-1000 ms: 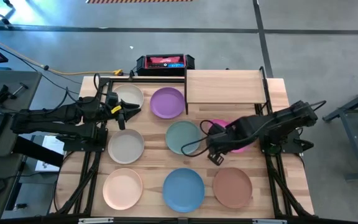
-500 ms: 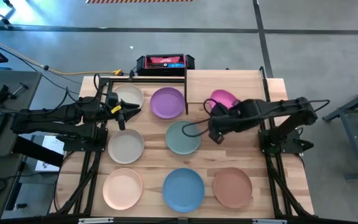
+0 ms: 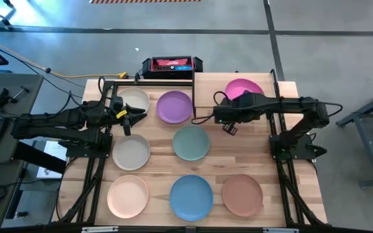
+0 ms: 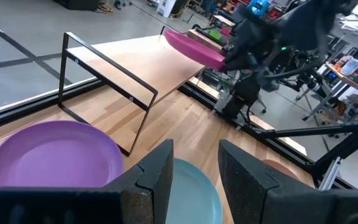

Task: Place and stack plates onto a shelf
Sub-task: Put the pink plate on the shelf

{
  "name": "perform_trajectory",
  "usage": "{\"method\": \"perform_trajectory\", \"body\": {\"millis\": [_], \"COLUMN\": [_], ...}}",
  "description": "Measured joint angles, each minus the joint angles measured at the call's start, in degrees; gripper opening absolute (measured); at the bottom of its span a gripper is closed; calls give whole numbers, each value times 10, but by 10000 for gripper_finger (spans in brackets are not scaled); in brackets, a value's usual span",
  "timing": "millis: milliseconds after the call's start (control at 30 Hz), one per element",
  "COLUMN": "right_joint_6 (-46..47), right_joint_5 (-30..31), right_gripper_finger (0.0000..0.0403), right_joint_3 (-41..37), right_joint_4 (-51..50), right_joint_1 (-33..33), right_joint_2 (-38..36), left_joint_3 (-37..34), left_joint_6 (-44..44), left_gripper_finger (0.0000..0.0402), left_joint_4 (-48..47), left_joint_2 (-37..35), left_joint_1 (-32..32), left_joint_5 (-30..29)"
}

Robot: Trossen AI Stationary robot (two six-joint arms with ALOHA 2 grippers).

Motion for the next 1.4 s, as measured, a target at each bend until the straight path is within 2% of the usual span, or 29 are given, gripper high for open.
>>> {"method": "perform_trajectory", "body": {"millis": [200, 433, 767, 1400], "right_joint_6": [-22, -91, -162, -167], "right_joint_5": [5, 6, -22, -71], "right_gripper_finger": [0, 0, 0, 0], "right_joint_3": [-76, -129, -132, -132], "right_joint_4": [6, 82, 123, 121], "right_joint_1": [-49, -101, -163, -215], "right_joint_2": [-41, -73, -69, -69], "left_joint_3": [0, 0, 0, 0], "left_joint_6": [0, 0, -9, -15], "left_gripper_finger": [115, 115, 115, 115], "left_joint_4": [1, 1, 2, 2], "left_joint_2": [0, 0, 0, 0], "left_joint_1": [0, 0, 0, 0], "left_joint_5": [-3, -15, -16, -16]}}
